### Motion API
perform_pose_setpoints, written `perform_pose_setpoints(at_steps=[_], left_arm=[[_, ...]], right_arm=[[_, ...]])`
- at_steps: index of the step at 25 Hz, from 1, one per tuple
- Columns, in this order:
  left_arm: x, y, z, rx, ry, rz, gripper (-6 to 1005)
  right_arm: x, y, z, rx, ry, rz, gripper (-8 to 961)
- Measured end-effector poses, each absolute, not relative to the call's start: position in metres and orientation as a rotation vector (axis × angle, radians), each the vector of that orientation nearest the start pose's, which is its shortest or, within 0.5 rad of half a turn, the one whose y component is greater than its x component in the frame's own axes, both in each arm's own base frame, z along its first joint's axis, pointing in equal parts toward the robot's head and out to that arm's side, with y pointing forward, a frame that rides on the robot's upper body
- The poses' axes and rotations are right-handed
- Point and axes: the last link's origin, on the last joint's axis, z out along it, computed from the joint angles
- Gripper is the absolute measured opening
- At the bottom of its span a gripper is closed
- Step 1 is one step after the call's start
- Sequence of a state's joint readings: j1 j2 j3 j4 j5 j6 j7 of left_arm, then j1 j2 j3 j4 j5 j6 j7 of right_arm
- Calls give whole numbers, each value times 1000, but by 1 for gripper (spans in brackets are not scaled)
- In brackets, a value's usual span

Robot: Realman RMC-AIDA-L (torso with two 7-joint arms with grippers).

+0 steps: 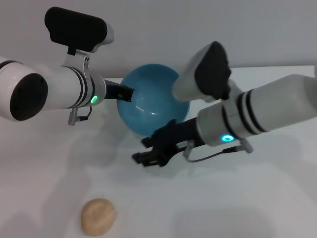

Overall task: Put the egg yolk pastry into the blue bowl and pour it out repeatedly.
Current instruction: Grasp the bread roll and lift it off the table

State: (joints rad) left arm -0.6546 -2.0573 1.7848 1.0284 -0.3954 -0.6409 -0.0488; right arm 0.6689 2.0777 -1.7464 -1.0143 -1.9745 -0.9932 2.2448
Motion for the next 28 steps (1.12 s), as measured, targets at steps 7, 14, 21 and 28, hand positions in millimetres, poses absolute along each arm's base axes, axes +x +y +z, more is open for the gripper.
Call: perform_pose_setpoints(at_steps=[7,14,21,28], left_arm=[[-178,417,-64,-2141,-945,31,6],[-177,416,-63,-2146,-941,34,5],[-175,416,-63,-2156,-923,40,6],[-174,416,-63,-2161,-917,42,5]], right_arm=[[111,328,-138,-3039,467,94,405],[112,309,-164,-3106,407,22,405],[118,301,-182,-3117,372,-33,405],[125,299,-189,-3090,391,-44,405]])
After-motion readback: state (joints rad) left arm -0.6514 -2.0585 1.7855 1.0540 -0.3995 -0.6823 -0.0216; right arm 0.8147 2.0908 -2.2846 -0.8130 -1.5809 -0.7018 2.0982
